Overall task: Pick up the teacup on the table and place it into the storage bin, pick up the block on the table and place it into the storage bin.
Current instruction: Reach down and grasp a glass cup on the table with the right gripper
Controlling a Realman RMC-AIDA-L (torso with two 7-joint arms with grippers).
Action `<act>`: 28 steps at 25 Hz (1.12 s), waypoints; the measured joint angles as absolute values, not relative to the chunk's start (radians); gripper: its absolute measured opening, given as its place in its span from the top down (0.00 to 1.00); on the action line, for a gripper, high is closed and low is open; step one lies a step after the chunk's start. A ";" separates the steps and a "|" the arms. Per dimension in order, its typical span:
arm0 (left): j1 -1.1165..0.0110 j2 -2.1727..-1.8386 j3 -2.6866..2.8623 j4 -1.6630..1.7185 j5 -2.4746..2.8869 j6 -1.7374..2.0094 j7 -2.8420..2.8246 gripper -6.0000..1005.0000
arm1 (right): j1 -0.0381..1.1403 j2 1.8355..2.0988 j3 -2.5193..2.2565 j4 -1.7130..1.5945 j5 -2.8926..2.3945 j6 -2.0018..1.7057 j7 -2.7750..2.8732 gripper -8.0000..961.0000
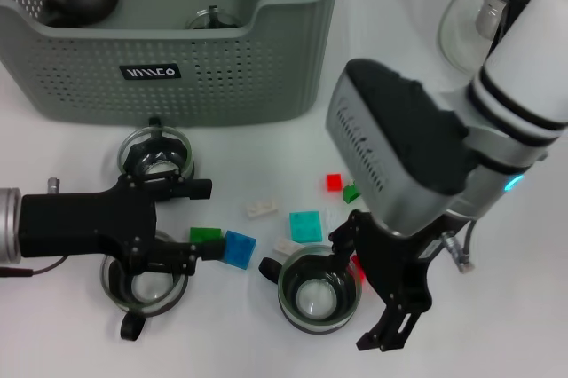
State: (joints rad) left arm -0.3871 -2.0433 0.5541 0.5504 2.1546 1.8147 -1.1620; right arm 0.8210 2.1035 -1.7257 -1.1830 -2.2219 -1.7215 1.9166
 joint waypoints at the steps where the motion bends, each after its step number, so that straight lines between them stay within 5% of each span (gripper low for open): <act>1: -0.388 -2.043 0.554 0.549 2.153 1.813 -1.162 0.13 | 0.825 2.105 -1.736 -1.175 -2.223 -1.713 1.916 0.01; 28: -0.391 -2.047 0.515 0.540 2.151 1.783 -1.160 0.13 | 0.853 2.113 -1.994 -1.125 -2.212 -1.514 1.907 0.02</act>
State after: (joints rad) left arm -0.3909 -2.0466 0.5154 0.5399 2.1506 1.7825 -1.1601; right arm 0.8529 2.1129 -1.9939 -1.1251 -2.2118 -1.5141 1.9065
